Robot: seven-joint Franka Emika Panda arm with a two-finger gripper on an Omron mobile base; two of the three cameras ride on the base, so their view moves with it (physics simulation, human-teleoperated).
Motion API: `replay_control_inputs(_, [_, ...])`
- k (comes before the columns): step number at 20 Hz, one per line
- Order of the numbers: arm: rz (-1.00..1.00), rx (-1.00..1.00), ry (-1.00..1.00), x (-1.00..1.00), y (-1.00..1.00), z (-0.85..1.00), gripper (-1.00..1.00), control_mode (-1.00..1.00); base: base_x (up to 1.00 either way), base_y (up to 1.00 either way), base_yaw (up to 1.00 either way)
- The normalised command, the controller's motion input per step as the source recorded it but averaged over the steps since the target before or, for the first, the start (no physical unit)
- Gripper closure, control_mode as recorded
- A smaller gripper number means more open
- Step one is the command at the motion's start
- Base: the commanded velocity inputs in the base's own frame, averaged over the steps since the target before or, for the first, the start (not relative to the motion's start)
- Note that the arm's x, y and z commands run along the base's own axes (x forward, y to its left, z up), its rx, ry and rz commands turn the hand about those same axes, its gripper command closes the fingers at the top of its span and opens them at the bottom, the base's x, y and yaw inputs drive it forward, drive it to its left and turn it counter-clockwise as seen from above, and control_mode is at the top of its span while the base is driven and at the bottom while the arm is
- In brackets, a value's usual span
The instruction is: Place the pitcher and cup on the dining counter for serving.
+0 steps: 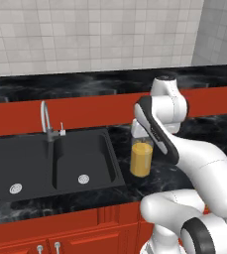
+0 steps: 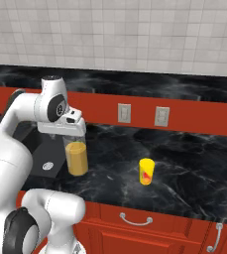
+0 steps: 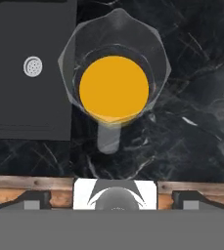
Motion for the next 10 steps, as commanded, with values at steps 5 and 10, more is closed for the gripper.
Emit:
replay_control_inputs(5, [-0.07, 0.00, 0.05, -0.03, 0.01, -0.35, -1.00, -1.00, 0.00, 0.00, 0.00])
replay_control_inputs(10, [-0.12, 0.00, 0.00, 0.07, 0.00, -0.23, -1.00, -1.00, 0.00, 0.00, 0.00])
